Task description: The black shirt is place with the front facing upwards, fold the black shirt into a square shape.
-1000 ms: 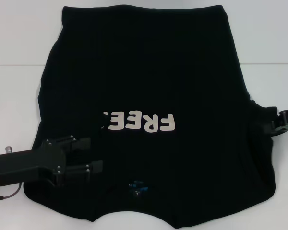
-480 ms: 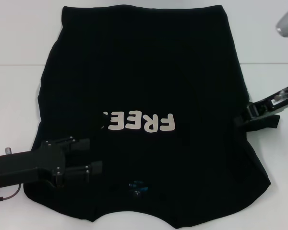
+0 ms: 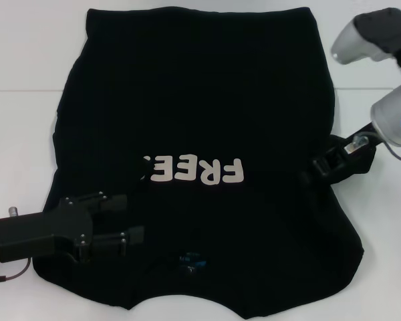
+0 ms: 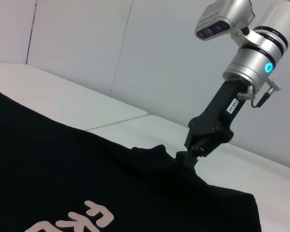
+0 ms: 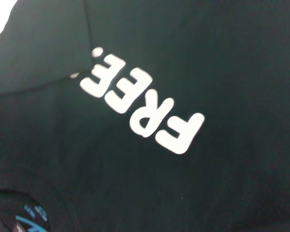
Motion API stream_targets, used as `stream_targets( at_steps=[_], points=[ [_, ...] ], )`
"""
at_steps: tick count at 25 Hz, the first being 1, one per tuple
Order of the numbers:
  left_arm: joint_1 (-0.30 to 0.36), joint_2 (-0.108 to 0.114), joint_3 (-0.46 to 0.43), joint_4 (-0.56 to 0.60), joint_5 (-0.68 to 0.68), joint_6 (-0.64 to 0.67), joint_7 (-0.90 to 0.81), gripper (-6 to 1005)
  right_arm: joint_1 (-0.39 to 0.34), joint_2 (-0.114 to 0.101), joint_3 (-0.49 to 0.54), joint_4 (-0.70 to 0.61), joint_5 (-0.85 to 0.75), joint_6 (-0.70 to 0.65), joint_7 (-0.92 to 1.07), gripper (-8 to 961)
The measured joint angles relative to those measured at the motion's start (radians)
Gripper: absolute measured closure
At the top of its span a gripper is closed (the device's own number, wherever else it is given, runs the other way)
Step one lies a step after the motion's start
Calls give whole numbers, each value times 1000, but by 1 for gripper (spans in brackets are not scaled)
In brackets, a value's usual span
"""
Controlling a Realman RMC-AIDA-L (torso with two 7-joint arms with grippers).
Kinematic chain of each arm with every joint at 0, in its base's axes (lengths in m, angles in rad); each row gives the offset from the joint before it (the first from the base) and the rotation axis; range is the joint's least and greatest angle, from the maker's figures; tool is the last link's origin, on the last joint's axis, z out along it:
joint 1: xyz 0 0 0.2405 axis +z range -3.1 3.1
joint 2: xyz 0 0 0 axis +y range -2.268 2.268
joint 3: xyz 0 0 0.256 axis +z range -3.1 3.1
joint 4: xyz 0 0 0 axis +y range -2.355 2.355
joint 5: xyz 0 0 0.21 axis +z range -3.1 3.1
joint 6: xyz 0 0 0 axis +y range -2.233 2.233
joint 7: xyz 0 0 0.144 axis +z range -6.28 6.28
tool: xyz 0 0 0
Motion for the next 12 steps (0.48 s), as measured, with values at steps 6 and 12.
stream_targets(
  at_steps=[6, 12],
  points=[
    [0, 0, -1, 0, -1, 0, 1, 195, 17, 11, -36, -1, -2, 23, -3, 939],
    [0, 0, -1, 1, -1, -1, 1, 195, 27, 17, -28, -4, 11, 28, -23, 898]
  ],
)
